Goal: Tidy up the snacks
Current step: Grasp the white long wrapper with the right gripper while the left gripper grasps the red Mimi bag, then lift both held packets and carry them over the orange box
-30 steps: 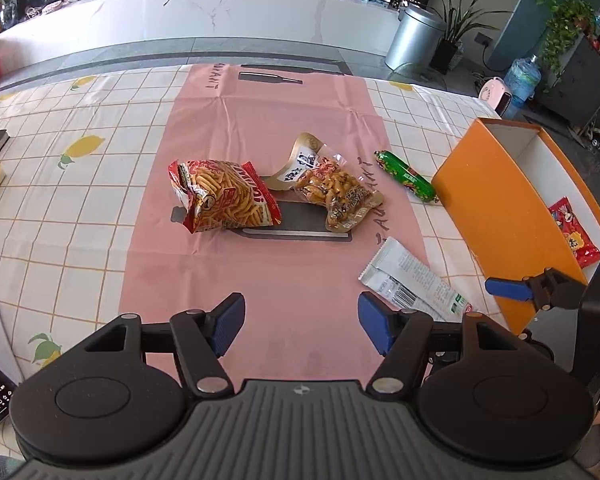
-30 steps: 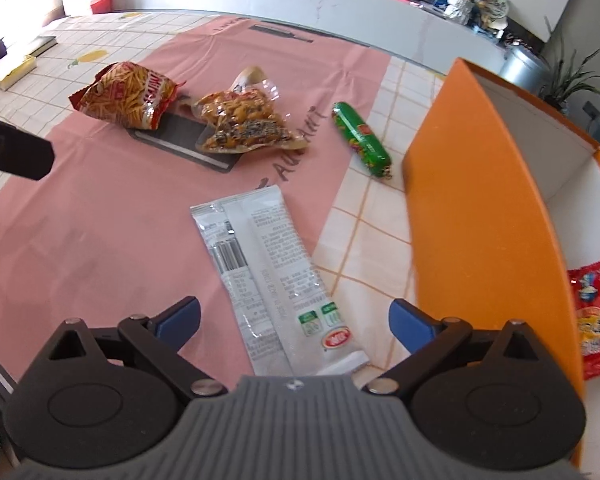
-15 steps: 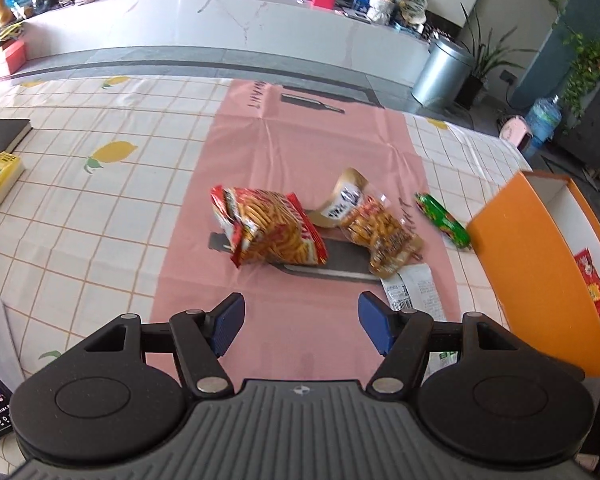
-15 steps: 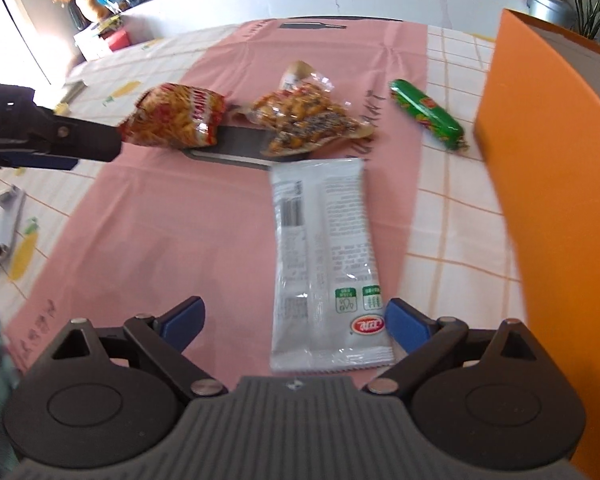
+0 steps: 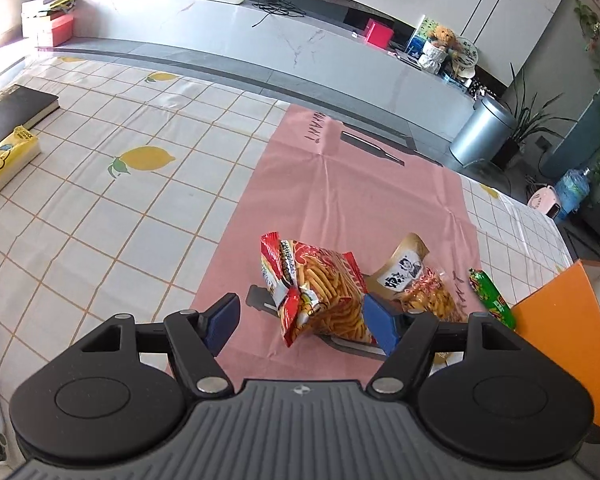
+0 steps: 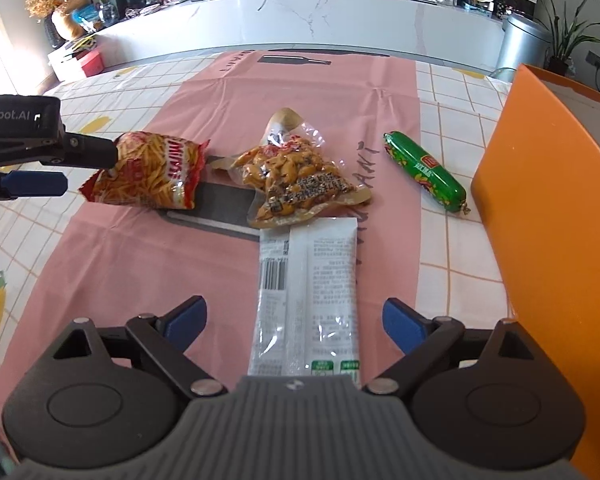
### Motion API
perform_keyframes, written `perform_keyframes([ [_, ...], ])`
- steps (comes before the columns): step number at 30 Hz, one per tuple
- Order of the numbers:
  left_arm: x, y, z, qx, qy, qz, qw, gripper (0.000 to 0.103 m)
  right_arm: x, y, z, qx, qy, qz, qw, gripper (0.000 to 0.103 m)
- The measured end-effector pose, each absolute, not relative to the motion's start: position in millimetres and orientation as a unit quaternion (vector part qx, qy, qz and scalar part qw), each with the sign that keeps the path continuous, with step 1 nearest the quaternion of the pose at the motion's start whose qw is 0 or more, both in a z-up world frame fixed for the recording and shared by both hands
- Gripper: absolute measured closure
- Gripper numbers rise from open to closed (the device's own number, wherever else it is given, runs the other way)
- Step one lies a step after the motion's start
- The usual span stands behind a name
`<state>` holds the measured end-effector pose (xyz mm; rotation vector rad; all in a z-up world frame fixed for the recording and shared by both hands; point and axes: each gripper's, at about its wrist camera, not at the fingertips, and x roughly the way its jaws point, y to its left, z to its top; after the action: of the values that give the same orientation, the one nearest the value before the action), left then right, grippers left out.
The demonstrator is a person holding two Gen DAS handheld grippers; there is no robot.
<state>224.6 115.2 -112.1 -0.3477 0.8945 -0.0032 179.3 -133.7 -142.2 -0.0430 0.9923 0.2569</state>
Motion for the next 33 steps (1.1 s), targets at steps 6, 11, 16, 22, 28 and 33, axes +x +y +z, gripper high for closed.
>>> perform_keyframes([
  [6, 233, 122, -127, -0.192, 0.424, 0.000, 0.885, 0.021, 187, -134, -149, -0.012, 0.474, 0.106, 0.874, 0.014],
  [11, 237, 122, -135, -0.206, 0.420, -0.013, 0.884, 0.018, 189, -128, -152, -0.030, 0.467, 0.096, 0.879, 0.025],
  [16, 238, 122, -141, -0.222, 0.419, -0.027, 0.880, 0.019, 183, -121, -151, -0.050, 0.461, 0.103, 0.880, 0.033],
  [22, 237, 120, -141, -0.223, 0.418, -0.049, 0.879, 0.043, 178, -121, -148, -0.053, 0.457, 0.106, 0.882, 0.047],
  [28, 236, 120, -142, -0.219, 0.428, -0.043, 0.876, 0.062, 177, -121, -147, -0.056, 0.459, 0.110, 0.880, 0.054],
  [33, 227, 117, -135, -0.216, 0.434, -0.043, 0.874, 0.068, 173, -117, -145, -0.066, 0.468, 0.111, 0.874, 0.056],
])
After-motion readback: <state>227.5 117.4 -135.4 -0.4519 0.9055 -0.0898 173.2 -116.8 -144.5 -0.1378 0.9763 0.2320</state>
